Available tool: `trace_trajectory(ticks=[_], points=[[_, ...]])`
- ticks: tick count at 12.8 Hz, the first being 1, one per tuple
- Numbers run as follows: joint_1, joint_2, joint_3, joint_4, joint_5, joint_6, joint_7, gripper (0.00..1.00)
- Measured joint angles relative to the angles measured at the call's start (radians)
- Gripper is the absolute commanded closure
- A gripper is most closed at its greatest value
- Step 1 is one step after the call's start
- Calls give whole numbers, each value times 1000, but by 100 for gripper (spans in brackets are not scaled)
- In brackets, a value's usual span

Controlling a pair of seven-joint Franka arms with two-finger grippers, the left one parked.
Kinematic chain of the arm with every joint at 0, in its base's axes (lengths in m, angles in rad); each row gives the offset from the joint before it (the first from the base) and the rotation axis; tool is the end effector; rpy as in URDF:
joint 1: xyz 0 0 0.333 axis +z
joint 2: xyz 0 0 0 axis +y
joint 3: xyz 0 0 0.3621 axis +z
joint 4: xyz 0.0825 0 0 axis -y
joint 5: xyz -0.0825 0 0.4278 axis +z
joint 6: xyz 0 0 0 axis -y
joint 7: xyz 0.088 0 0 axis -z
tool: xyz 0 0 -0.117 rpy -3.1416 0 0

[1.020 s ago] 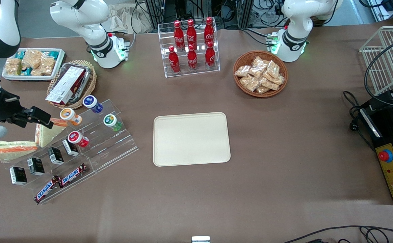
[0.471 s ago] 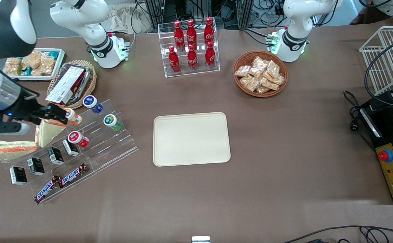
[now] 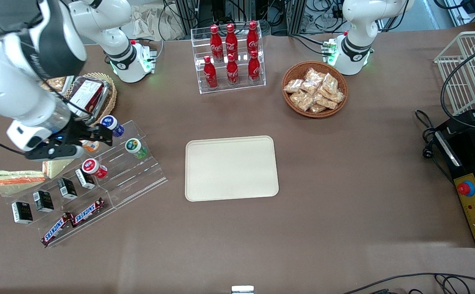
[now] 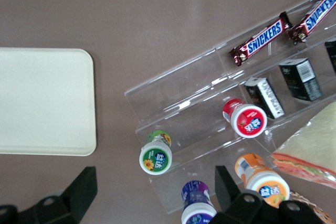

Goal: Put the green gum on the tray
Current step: 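Close the right gripper on the green gum bottle and lift it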

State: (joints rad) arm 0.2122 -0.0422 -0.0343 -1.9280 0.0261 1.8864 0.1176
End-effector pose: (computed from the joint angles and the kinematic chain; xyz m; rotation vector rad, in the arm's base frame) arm 0.5779 0.1059 0.5272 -3.1145 -0.0814 0.0051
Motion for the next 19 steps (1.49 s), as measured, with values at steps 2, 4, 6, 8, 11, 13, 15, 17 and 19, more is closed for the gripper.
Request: trace_trajectory(ticks=[2, 4, 6, 8, 11, 13, 15, 17, 19], points=[[18, -56, 0, -155, -14, 102, 0, 0], [19, -83, 5, -256, -15, 178, 0, 0], [19, -89, 11, -331, -15, 260, 0, 0], [19, -86, 12, -397, -15, 351, 0, 0], [19, -70, 13, -472, -16, 459, 0, 0], [19, -52, 13, -483, -16, 486, 5, 0], [19, -34, 16, -491, -16, 524, 20, 0], [19, -15, 18, -509, -16, 572, 25, 0], [21, 3, 20, -522, -16, 603, 27, 0]])
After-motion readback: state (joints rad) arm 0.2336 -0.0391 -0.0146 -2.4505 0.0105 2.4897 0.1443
